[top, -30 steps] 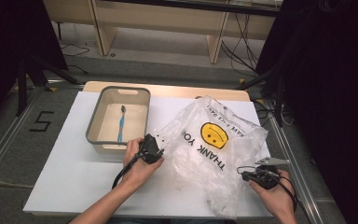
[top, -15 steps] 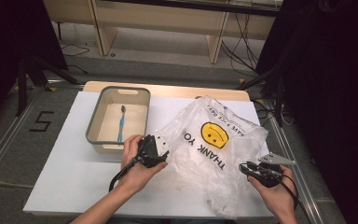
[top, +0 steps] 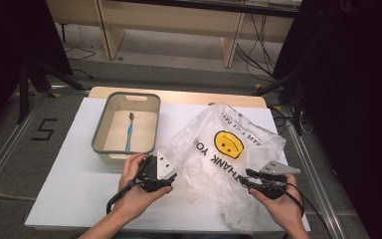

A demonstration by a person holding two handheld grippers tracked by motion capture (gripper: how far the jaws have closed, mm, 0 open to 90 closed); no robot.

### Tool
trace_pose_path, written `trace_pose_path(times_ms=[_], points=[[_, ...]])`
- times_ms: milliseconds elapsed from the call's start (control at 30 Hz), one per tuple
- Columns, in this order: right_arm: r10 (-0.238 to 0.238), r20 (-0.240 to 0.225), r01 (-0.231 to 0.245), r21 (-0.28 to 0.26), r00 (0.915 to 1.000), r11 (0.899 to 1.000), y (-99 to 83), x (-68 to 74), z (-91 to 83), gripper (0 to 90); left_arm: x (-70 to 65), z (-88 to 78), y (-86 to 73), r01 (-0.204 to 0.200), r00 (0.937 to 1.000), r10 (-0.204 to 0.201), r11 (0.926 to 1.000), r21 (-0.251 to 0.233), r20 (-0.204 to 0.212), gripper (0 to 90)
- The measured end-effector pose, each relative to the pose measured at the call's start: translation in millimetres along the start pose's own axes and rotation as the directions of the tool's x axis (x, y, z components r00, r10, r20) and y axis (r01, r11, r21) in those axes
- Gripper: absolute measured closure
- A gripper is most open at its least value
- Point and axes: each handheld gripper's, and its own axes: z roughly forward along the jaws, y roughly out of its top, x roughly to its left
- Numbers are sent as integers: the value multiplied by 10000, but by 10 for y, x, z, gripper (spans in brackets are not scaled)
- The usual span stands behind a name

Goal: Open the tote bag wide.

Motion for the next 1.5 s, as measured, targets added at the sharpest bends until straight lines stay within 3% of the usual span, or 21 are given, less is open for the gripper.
trace_pose_path(times_ms=[133, 400, 1067, 1500], points=[[-157, -285, 157, -4, 9995, 9999, 43, 52, 63, 593, -22, -16, -71, 104, 9997, -106, 9999, 100, 223, 296], [-308, -759, 304, -61, 9966, 9995, 132, 145, 198, 563, -139, -8, -192, -127, 9982, 107, 9993, 344, 582, 301], [-680, -1625, 738, 304, 9844, 9968, 325, 309, 484, 550, -242, 9, -267, -252, 9933, 185, 9980, 580, 1138, 310], [-1069, -2102, 1309, 1040, 9718, 9859, 359, 471, 657, 506, -316, 58, -281, -380, 9904, 286, 9970, 676, 1355, 311]])
